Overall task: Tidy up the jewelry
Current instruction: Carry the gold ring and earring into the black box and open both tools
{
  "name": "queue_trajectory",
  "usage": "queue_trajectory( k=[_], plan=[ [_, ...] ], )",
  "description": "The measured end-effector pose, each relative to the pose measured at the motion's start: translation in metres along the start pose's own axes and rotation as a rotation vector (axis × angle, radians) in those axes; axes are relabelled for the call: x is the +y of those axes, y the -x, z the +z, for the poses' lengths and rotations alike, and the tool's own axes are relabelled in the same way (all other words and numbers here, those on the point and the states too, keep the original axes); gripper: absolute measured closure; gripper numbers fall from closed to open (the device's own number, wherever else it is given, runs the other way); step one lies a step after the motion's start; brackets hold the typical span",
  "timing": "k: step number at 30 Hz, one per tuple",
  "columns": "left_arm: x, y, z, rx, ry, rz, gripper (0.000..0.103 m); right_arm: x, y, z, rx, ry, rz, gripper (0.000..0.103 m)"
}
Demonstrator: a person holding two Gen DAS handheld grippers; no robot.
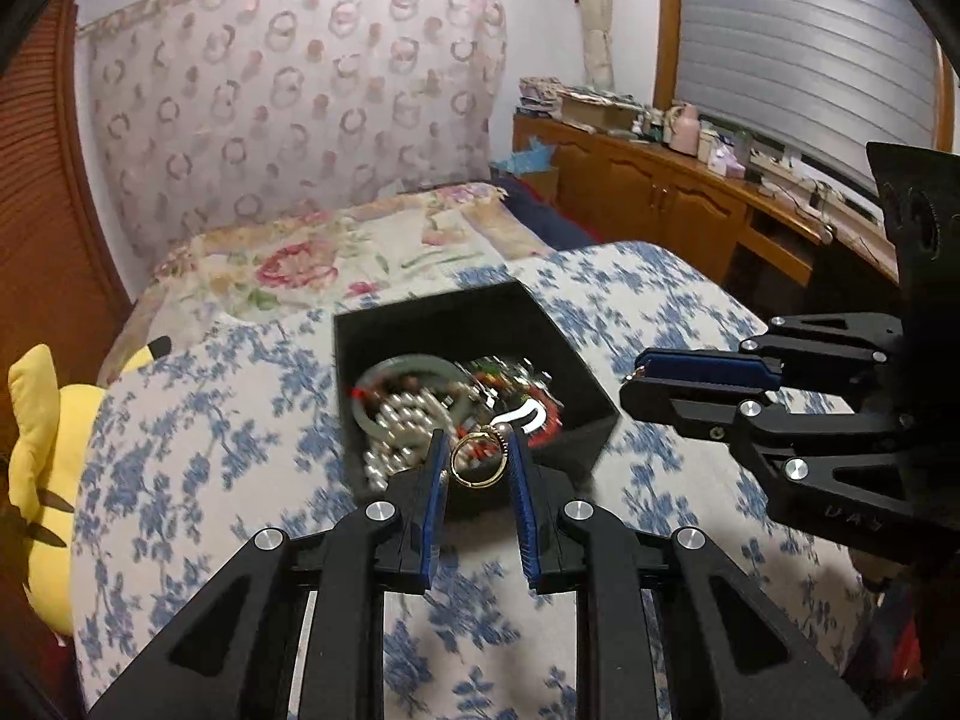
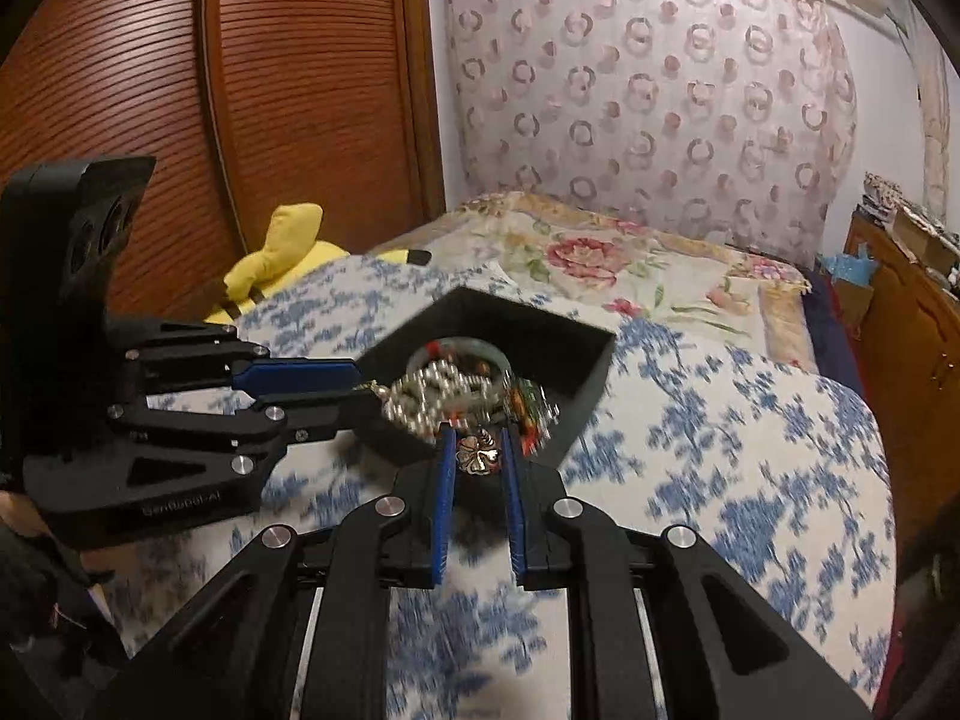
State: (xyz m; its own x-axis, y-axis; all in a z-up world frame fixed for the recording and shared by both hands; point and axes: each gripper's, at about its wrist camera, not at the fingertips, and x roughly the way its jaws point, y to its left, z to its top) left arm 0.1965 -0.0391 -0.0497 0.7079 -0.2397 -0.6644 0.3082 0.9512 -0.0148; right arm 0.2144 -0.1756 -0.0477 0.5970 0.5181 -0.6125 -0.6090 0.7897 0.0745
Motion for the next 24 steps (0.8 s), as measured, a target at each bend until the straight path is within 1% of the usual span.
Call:
queue_trajectory(
  k=[7, 9, 10, 11, 17, 19, 20, 23, 24],
  plan=[
    [0.013, -0.016, 0.009, 0.014, 0.028, 0.016, 0.084, -0.003, -0.025, 0.017, 0.021, -0.014, 0.007, 0.085],
    [0.015, -0.02, 0.011, 0.018, 0.032, 0.021, 0.084, -0.004, -0.031, 0.019, 0.031, -0.011, -0.008, 0.082],
    [0.015, -0.022, 0.011, 0.019, 0.033, 0.021, 0.084, -0.005, -0.033, 0.019, 0.032, -0.014, -0.014, 0.074],
    [0.015, -0.024, 0.012, 0.019, 0.033, 0.021, 0.084, -0.007, -0.033, 0.019, 0.031, -0.023, -0.015, 0.071],
    [0.017, -0.026, 0.014, 0.012, 0.034, 0.035, 0.083, -0.012, -0.027, 0.016, 0.014, -0.043, -0.029, 0.071],
    [0.018, -0.025, 0.014, 0.01, 0.038, 0.04, 0.071, -0.015, -0.022, 0.013, 0.002, -0.056, -0.036, 0.071],
    [0.018, -0.024, 0.014, 0.007, 0.039, 0.044, 0.066, -0.016, -0.018, 0.011, -0.005, -0.063, -0.043, 0.071],
    [0.019, -0.017, 0.012, -0.007, 0.05, 0.049, 0.062, -0.017, -0.008, 0.005, -0.022, -0.073, -0.061, 0.071],
    [0.019, -0.014, 0.011, -0.011, 0.053, 0.051, 0.053, -0.018, -0.002, 0.002, -0.032, -0.079, -0.07, 0.071]
  ],
)
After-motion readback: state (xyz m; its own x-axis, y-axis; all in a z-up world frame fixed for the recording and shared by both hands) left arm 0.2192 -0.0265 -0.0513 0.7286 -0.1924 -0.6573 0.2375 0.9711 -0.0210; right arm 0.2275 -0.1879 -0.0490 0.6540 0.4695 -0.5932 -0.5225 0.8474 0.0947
